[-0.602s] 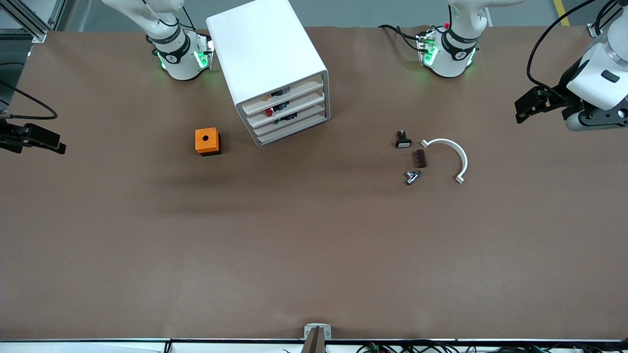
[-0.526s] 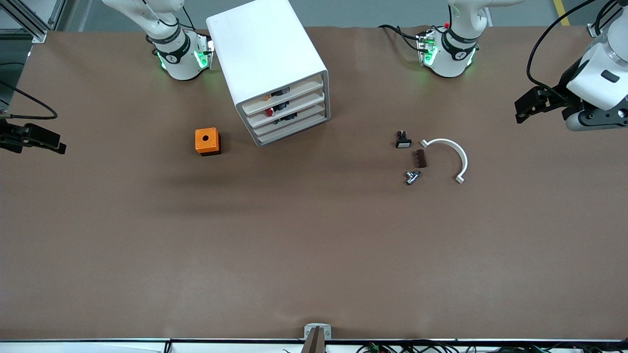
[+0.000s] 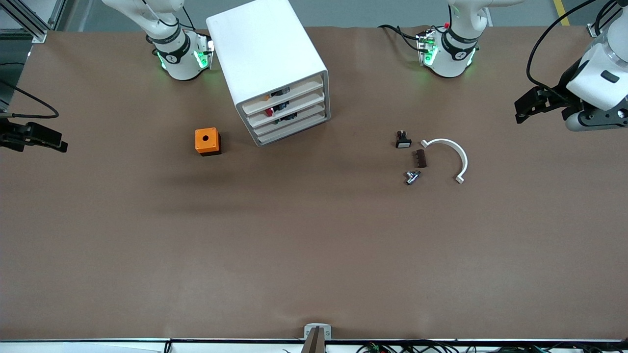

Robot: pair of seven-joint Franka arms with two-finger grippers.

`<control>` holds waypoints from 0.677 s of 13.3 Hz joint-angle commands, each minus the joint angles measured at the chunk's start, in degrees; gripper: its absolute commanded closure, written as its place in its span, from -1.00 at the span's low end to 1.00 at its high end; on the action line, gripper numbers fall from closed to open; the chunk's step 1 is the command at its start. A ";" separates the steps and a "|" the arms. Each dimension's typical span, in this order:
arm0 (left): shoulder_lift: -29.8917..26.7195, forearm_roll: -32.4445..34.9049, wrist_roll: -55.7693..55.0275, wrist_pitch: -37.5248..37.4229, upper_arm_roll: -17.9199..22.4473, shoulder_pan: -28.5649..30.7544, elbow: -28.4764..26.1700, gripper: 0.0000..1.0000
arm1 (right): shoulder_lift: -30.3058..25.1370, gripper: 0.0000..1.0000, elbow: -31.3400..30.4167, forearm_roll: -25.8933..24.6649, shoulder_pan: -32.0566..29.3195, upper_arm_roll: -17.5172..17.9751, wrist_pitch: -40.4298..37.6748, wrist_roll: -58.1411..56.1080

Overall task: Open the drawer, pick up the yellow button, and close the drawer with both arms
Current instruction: 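Move the left gripper from rest toward the white drawer unit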

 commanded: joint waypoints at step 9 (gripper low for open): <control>17.28 -0.49 -2.73 9.01 -0.29 -0.89 3.02 -0.99 | -0.56 -1.00 -0.06 0.05 -0.45 0.32 1.32 0.07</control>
